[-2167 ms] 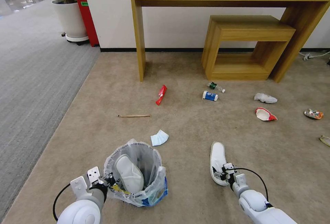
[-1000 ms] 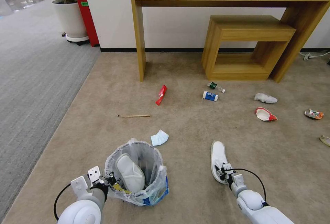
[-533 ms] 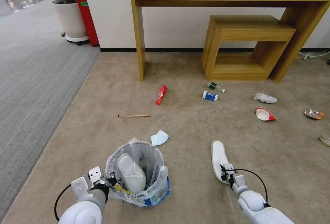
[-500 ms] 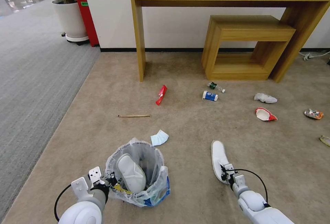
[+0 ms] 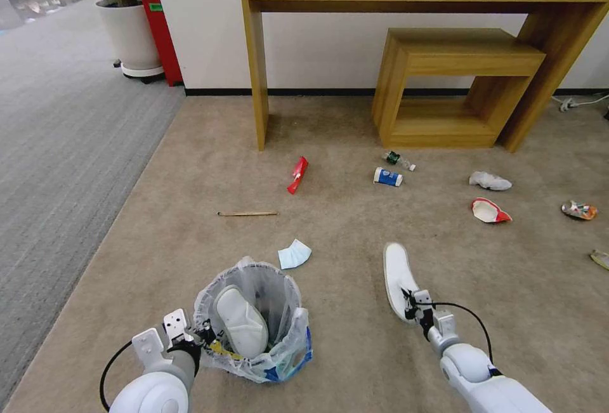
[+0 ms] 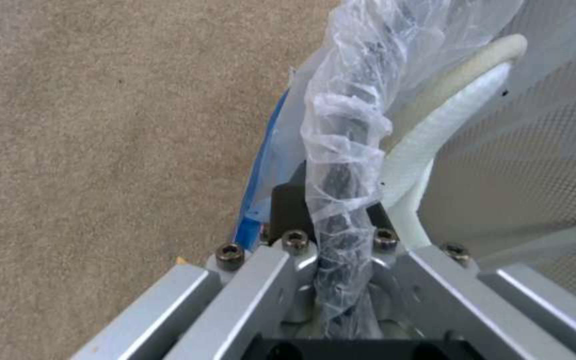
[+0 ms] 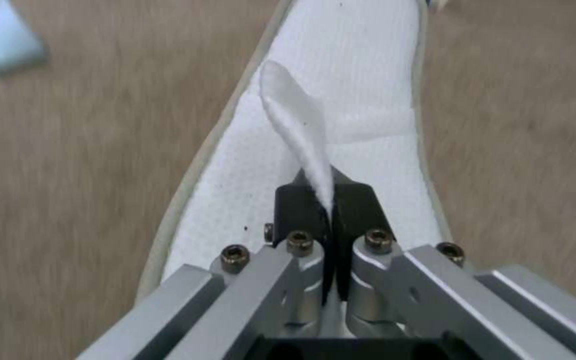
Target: Pick up the trash bin and place the garbage on the floor into it.
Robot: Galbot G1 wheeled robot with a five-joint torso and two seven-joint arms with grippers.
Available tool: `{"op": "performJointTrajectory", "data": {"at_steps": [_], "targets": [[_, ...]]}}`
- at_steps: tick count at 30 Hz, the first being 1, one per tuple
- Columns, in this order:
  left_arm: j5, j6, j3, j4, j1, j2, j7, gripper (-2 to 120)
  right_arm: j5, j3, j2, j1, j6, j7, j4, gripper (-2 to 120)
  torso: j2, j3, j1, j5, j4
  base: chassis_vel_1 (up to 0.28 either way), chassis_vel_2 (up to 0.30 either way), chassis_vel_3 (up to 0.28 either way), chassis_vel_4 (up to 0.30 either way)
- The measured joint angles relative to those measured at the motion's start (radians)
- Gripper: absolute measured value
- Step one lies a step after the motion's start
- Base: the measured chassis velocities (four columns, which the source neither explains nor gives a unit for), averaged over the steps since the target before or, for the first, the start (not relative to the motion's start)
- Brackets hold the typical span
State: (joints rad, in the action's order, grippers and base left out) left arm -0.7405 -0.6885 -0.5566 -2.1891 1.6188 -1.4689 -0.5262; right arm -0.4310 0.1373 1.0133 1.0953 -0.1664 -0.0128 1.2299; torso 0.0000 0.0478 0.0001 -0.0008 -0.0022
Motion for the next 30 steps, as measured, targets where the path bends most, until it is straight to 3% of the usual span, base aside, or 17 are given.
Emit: {"op": "performJointTrajectory", "data": {"at_steps": [8, 15, 30], "targets": [[0.003, 0.000, 0.007, 0.007, -0.002, -0.002, 0.000, 0, -0.042, 0.048, -0.025, 0.012, -0.020, 0.008, 0.116, 0, 0.000, 0.000, 0.000, 0.0000, 0.0000, 0.000, 0.000, 0.000, 0.000], [0.018, -0.002, 0.023, 0.007, 0.004, -0.005, 0.007, 0, -0.116, 0.066, -0.042, 0.031, -0.089, 0.088, 0.257, 0, 0.000, 0.000, 0.000, 0.0000, 0.0000, 0.000, 0.000, 0.000, 0.000], [0.039, -0.004, 0.060, 0.020, 0.001, -0.009, 0.015, 0, -0.191, -0.012, -0.071, 0.029, -0.125, 0.132, 0.541, 0, 0.000, 0.000, 0.000, 0.0000, 0.0000, 0.000, 0.000, 0.000, 0.000]]}}
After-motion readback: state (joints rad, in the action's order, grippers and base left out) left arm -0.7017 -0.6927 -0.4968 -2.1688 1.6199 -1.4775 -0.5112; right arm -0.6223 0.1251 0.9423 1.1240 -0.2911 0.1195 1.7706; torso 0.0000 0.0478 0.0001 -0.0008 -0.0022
